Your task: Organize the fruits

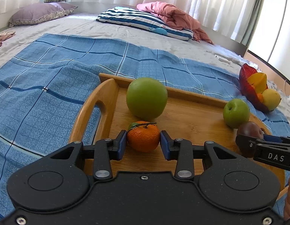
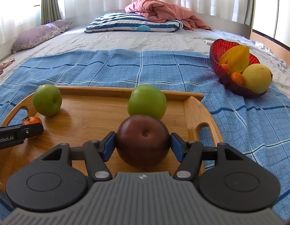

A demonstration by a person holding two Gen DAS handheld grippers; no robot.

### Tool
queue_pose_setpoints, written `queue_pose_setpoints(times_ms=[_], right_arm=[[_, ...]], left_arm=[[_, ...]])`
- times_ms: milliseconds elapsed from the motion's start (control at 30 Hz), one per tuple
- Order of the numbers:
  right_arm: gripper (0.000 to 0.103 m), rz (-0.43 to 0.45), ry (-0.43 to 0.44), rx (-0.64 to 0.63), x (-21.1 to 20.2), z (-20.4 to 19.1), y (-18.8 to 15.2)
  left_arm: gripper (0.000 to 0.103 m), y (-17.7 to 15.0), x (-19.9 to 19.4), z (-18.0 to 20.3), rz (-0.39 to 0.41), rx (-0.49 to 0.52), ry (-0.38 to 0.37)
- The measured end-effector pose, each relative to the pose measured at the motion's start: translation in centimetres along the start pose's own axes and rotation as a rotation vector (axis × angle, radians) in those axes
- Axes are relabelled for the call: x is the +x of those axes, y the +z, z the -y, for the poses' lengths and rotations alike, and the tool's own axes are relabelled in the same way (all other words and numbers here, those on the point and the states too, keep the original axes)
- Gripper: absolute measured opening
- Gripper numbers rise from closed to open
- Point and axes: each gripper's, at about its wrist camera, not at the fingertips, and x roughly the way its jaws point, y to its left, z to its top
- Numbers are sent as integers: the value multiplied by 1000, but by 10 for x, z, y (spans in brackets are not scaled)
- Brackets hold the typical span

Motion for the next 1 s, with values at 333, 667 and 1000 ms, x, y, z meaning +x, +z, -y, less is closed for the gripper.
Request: queue_pose_setpoints(times_ms=[333,667,1000], right_arm=[[65,-2,5,-8,0,0,0],[66,-7,2,-15,1,-1,1],[79,6,26,-36,-7,-6,-1]], left_arm=[[36,0,2,0,6,0,1],[38,-1,4,1,2,6,13],[51,-2,-5,7,-10,35,19]])
